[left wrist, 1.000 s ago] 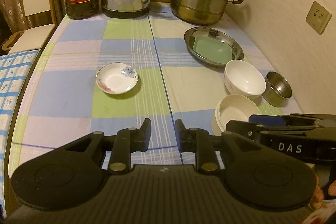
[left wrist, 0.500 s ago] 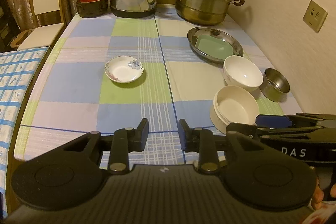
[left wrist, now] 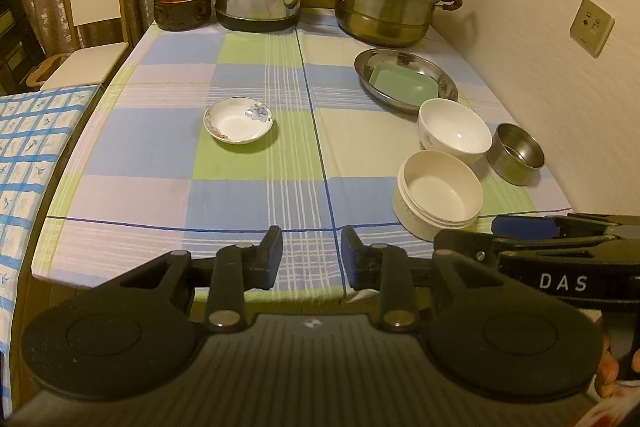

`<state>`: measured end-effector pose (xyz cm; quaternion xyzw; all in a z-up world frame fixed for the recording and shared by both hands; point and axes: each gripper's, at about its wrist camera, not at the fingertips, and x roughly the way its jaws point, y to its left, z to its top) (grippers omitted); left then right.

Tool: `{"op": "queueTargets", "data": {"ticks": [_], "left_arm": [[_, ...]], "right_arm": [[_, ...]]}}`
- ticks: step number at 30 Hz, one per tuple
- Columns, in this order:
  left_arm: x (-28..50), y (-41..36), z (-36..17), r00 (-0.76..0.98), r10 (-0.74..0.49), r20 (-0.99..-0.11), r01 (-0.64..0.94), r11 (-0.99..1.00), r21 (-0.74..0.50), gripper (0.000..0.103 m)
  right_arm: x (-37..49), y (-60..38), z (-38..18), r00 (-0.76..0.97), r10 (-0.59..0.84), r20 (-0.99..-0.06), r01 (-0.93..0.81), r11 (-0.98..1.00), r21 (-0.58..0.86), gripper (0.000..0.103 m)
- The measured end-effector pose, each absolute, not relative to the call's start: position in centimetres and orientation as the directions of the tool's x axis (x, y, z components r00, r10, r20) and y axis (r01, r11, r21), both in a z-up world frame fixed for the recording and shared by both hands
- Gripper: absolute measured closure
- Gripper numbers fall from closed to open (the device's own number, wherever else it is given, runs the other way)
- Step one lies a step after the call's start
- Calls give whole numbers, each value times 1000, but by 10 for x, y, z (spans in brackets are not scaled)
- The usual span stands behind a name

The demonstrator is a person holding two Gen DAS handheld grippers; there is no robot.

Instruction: Organize plates and bowls

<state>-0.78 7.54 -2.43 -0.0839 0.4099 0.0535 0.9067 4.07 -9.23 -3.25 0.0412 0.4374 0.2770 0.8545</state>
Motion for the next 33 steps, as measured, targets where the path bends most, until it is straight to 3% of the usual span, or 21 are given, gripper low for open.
{"op": "queueTargets", "data": {"ticks": [7,16,22,26,33], "left_arm": [[-12,74,-25,649,30,-761,-172,979,-107,72],[1,91,-31,634,39,-772,-194,975,-110,61],[22,115,-38,617,44,-785,-215,970,-115,61],[41,133,-42,612,40,-790,-219,968,-121,61],[77,167,-51,590,37,-806,-227,966,-122,61]], "right_arm": [[37,-94,-33,455,517,-725,-436,839,325,32],[49,-87,-35,460,553,-694,-440,821,363,25],[69,-70,-38,461,582,-670,-449,804,390,20],[87,-56,-41,448,584,-677,-443,803,400,9],[126,-30,-53,428,577,-695,-433,806,403,8]]}}
